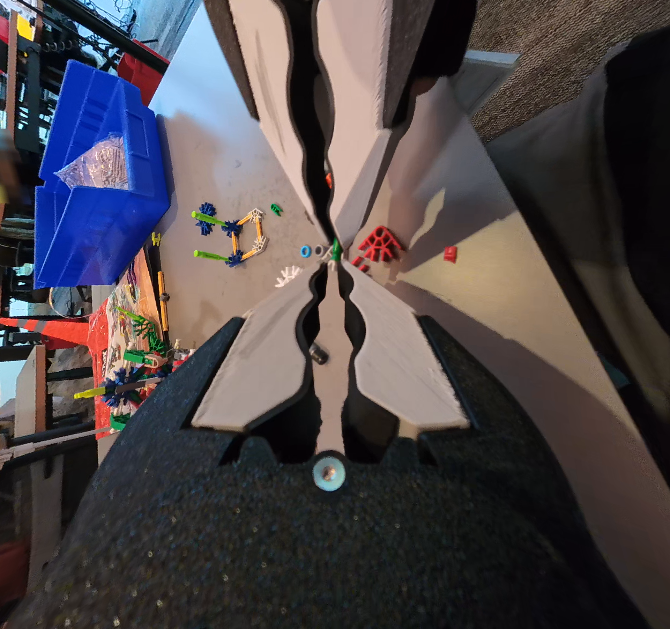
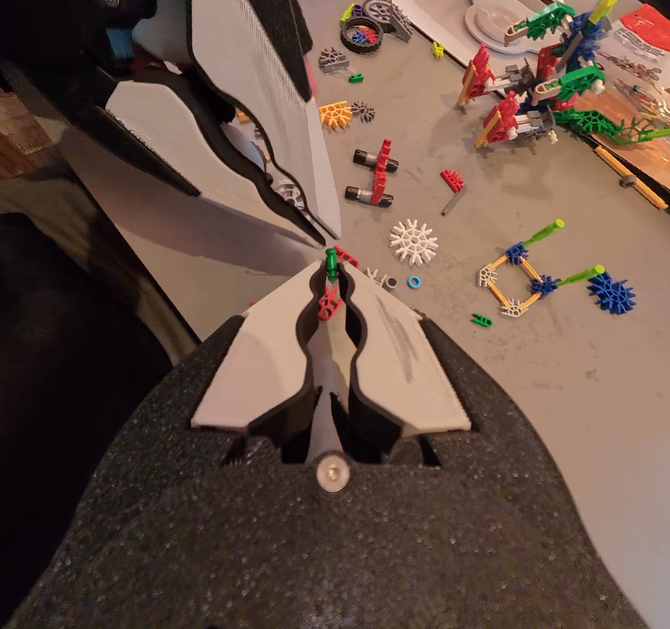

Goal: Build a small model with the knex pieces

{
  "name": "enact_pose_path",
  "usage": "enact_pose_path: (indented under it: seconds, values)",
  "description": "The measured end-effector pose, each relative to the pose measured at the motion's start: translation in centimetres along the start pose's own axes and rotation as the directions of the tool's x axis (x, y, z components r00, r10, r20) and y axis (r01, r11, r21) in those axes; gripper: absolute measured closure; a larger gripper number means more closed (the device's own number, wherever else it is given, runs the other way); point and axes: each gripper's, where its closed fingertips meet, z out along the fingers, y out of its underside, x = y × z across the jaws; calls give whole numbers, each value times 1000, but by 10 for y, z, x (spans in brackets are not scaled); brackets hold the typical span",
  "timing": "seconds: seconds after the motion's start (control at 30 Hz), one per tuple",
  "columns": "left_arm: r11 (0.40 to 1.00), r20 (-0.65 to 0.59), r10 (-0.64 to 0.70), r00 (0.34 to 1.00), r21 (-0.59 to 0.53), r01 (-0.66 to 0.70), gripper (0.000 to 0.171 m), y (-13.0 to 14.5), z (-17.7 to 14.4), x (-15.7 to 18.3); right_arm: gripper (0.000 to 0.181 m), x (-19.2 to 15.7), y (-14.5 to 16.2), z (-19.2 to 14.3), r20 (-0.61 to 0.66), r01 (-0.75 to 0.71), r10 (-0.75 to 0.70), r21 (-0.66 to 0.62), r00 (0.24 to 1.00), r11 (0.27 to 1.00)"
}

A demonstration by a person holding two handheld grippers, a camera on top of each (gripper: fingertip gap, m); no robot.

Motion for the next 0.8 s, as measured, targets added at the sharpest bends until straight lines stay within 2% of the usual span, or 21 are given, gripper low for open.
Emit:
enact_pose_path:
  seconds: [0.17,0.4,0.8]
  values:
    - [998,-18,-51,999,-24,51,161,13,4,-7,176,9,8,-3,-32,-35,35,-5,999,999]
    - [990,-91,-133,987,-54,129,161,28,13,-4,176,15,18,-4,-55,-73,71,-29,996,997]
    - [981,-144,-192,971,-53,186,161,35,22,1,176,15,26,6,-61,-145,142,-52,988,988]
